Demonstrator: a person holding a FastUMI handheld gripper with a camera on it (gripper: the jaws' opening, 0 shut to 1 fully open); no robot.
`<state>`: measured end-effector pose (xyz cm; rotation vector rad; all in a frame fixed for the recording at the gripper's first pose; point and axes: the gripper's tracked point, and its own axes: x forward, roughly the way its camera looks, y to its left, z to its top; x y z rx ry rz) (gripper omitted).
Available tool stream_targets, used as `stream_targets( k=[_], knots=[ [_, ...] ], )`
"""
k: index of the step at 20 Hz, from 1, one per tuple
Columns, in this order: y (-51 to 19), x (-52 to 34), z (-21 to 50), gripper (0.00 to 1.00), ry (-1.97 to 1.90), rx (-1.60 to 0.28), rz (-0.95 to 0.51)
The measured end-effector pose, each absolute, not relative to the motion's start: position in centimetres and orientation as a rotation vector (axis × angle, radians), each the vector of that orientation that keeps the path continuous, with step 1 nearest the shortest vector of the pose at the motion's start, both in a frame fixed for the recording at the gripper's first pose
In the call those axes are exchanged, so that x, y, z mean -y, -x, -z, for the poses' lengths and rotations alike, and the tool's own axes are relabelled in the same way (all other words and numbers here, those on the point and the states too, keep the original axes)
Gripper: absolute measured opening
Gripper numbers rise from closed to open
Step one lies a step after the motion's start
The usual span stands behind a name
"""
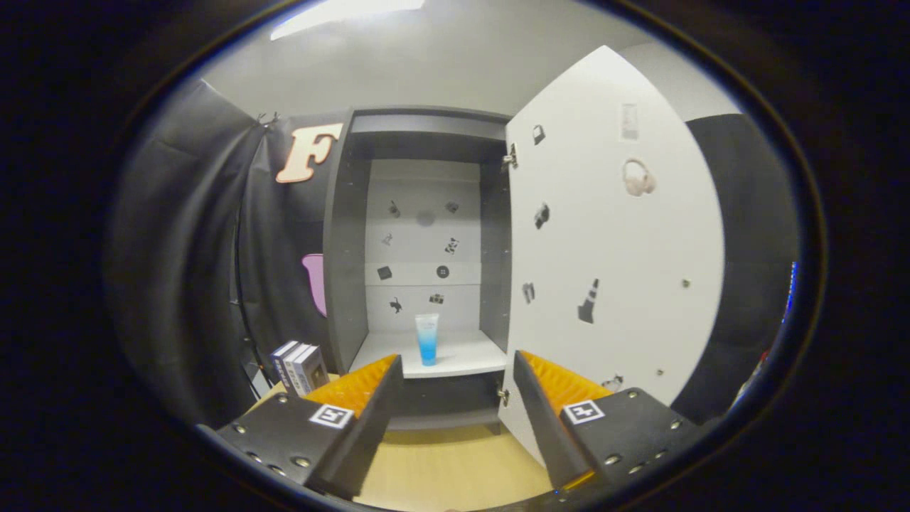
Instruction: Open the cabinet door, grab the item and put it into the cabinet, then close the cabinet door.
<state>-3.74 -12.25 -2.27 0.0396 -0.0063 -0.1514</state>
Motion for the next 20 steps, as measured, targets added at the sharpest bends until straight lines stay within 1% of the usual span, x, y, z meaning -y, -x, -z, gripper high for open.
stream_targets(
  k=[4,11,16,20],
  knots=[
    [8.4,17.9,2.8,0.98,-0.055,-0.018,0.223],
    [13.4,29.4,4.0,0.98,-0.026,-0.055,0.329],
    [12.9,36.9,6.2,0.99,-0.041,-0.100,0.359],
    [9.7,38.1,7.9,0.99,-0.076,-0.125,0.283]
  ],
)
